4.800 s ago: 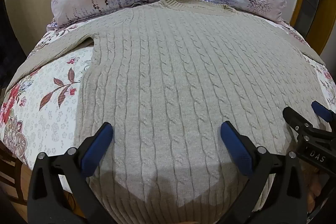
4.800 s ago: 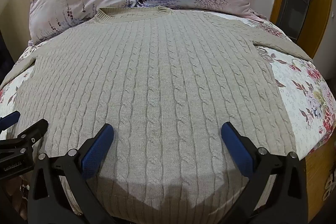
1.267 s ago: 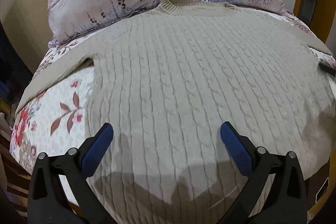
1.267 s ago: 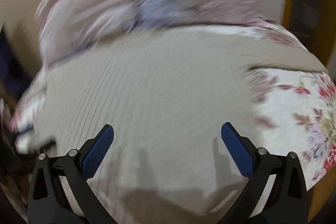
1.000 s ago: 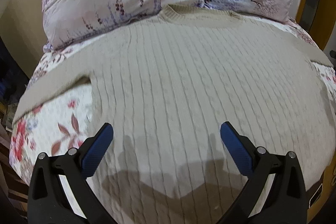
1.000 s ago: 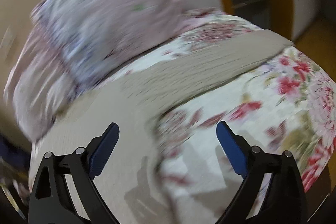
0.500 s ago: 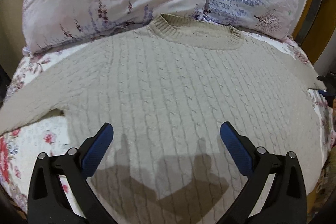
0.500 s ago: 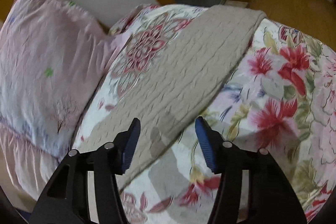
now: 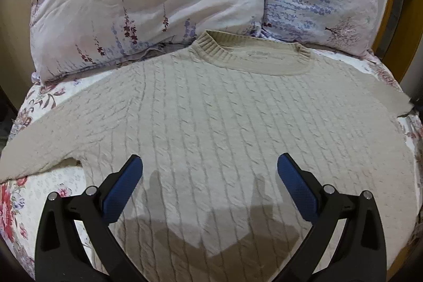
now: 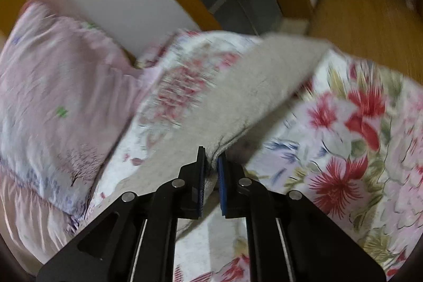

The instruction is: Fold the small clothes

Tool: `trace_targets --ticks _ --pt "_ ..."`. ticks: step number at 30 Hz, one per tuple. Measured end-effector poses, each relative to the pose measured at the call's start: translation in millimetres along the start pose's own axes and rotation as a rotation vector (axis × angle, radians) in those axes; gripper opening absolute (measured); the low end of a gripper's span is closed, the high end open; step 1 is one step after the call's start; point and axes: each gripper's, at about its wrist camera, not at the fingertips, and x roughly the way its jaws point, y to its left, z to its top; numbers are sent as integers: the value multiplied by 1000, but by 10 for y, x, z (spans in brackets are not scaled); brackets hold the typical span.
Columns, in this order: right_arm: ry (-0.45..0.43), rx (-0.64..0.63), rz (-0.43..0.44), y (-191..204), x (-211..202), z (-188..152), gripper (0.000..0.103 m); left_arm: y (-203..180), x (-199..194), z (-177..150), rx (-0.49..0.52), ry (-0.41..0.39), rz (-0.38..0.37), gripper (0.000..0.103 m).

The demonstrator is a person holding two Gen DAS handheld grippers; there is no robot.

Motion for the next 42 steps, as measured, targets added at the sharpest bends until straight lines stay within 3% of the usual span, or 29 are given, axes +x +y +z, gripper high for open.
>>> trace_targets --ticks 4,8,12,15,17,21,24,26,28,36,37,38,40,42 --pt "-30 -137 135 503 -265 -116 9 29 34 -6 -9 2 3 101" --pt "-2 -293 279 1071 -441 -429 9 60 54 -24 -28 11 -7 101" --pt "120 -432 411 1610 -438 -944 9 69 49 -32 -33 11 -10 101" --pt "227 -511 456 1856 -372 -1360 9 69 41 -32 -35 10 -17 101" --pt "311 -560 453 1965 -253 -1656 9 84 29 -35 -41 9 -48 101" --pt "387 -623 391 2012 -74 -2034 9 147 -5 -41 -90 -8 -166 101" --pt "450 -557 383 1899 1 -2079 14 202 -35 -40 -134 -26 -261 101" --pt "481 -481 408 1821 42 -2039 35 248 -55 -38 -176 -43 -323 101" --pt "470 -405 415 1717 51 -1928 44 287 -59 -22 -216 -42 -362 101" --pt "378 -172 312 1434 215 -1567 44 375 71 18 -338 31 -496 101" --pt "360 -154 289 1434 221 -1534 40 382 79 15 -344 35 -504 101" --pt "337 -154 267 1455 224 -1511 27 393 95 16 -356 42 -517 100" --pt "249 -245 206 1632 143 -1484 17 425 119 16 -381 49 -537 99" --pt "171 -345 215 1861 13 -1536 14 454 147 20 -408 57 -562 96"
